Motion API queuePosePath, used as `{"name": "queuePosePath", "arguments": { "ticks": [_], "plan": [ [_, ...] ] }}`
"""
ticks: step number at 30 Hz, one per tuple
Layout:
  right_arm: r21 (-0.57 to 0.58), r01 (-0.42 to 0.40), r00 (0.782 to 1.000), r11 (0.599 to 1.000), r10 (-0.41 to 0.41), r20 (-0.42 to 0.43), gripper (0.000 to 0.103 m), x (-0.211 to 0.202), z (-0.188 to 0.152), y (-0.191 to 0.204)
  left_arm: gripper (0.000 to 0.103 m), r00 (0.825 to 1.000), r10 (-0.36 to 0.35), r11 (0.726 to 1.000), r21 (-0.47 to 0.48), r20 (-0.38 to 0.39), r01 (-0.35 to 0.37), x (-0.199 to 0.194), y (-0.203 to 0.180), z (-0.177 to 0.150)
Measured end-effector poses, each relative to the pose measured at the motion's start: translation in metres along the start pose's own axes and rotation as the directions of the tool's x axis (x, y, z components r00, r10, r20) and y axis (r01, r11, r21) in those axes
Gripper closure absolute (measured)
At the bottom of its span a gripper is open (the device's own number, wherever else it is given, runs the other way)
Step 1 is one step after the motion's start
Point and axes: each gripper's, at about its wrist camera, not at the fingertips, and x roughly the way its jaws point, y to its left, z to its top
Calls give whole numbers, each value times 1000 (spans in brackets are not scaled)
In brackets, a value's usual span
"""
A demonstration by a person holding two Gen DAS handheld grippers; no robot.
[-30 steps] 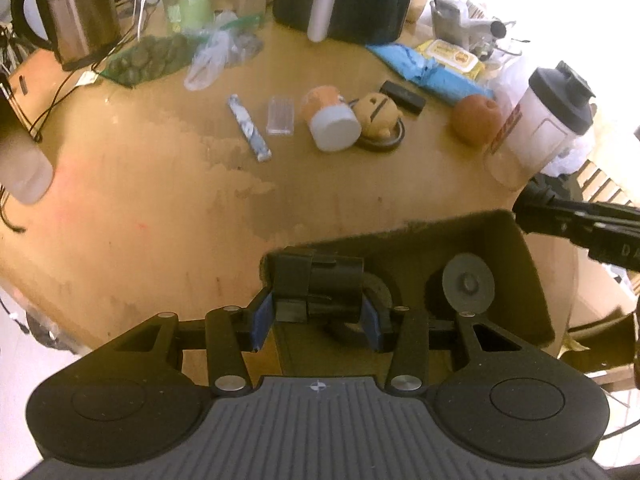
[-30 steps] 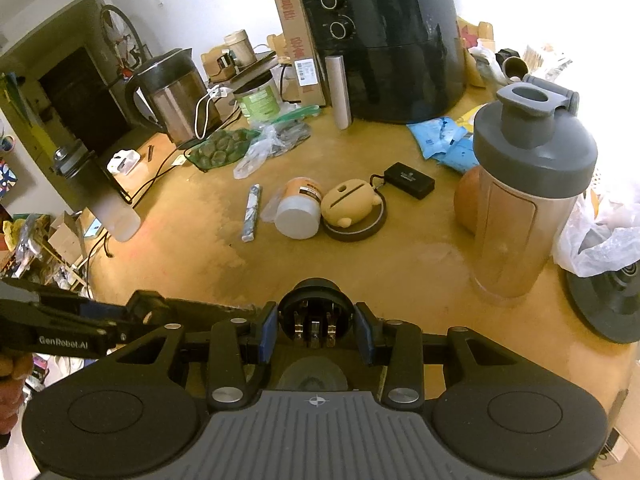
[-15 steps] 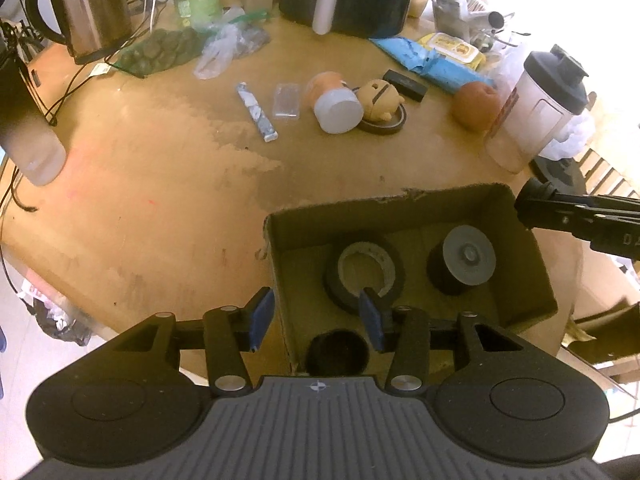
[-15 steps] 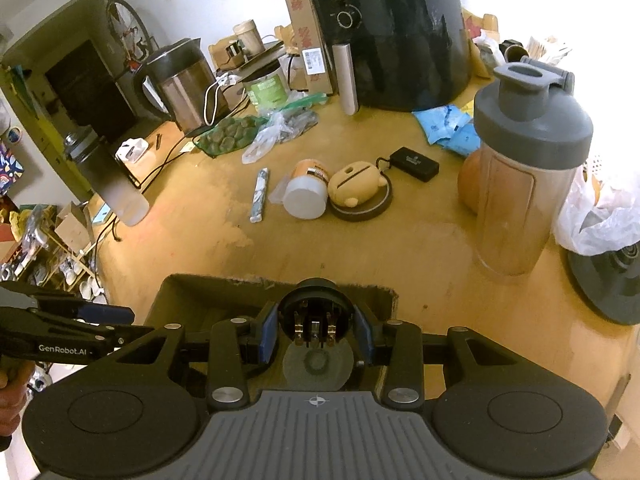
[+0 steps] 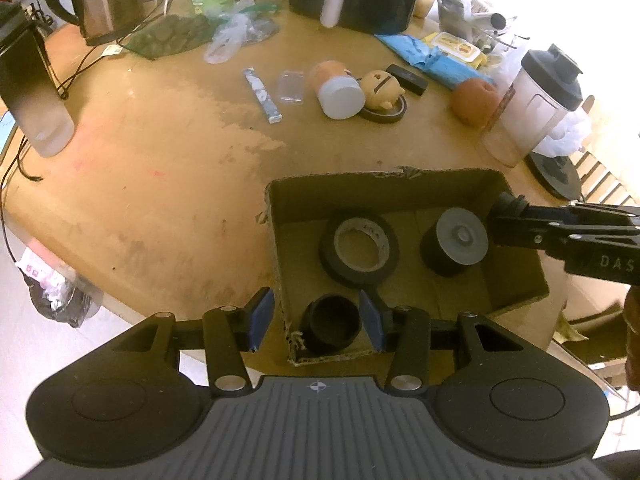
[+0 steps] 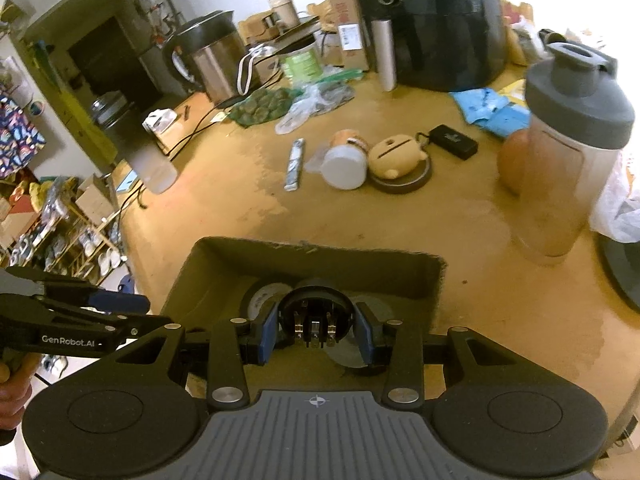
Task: Organize rigid objects
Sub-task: 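Lower the cap and plug into the box and open both grippers, then lift both open grippers out of the box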
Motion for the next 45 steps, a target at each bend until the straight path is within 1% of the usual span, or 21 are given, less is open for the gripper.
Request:
{"name": "queuePosePath", "arguments": {
  "ticks": [3,6,7,8,9,10,11,13,16,26,28,45],
  "plan": [
    [-20,-23,1000,1000,22,-12,60,2,0,7,56,1000,1,1000,-10,3,-1,-2,1,-2],
    [-46,-70,996,996,68,-52,59,8,1,14,56,1000,2,1000,-23,1,-2,-2,4,-4],
    [-55,-72,996,996,68,-57,56,10,1,16,56,1000,1,1000,-27,1,-1,-2,5,-5],
    [-63,-69,996,996,65,-59,44,11,1,19,56,1000,1,1000,-29,2,-1,-3,5,-5],
    [-69,-68,996,995,64,-58,36,11,1,20,56,1000,3,1000,-30,3,-2,-3,5,-5],
    [-70,-65,997,995,62,-51,24,11,2,21,56,1000,5,999,-33,4,-5,-4,6,-5],
    [-68,-60,997,996,57,-43,17,10,2,22,56,1000,7,999,-35,5,-6,-5,6,-5],
    [-62,-61,998,996,59,-34,14,11,4,21,56,1000,9,999,-40,7,-9,-5,7,-6],
    [-56,-35,999,998,34,-24,4,12,7,20,56,1000,13,999,-47,7,-13,-6,9,-6],
    [-30,-7,1000,1000,6,-17,2,10,8,10,56,1000,16,999,-43,11,-16,-3,9,-1],
    [-24,0,1000,1000,0,-13,0,9,9,9,56,1000,16,999,-37,14,-16,-3,8,2],
    [34,63,998,997,-63,-7,0,9,14,-11,56,999,5,1000,12,39,-6,5,0,31]
  ]
}}
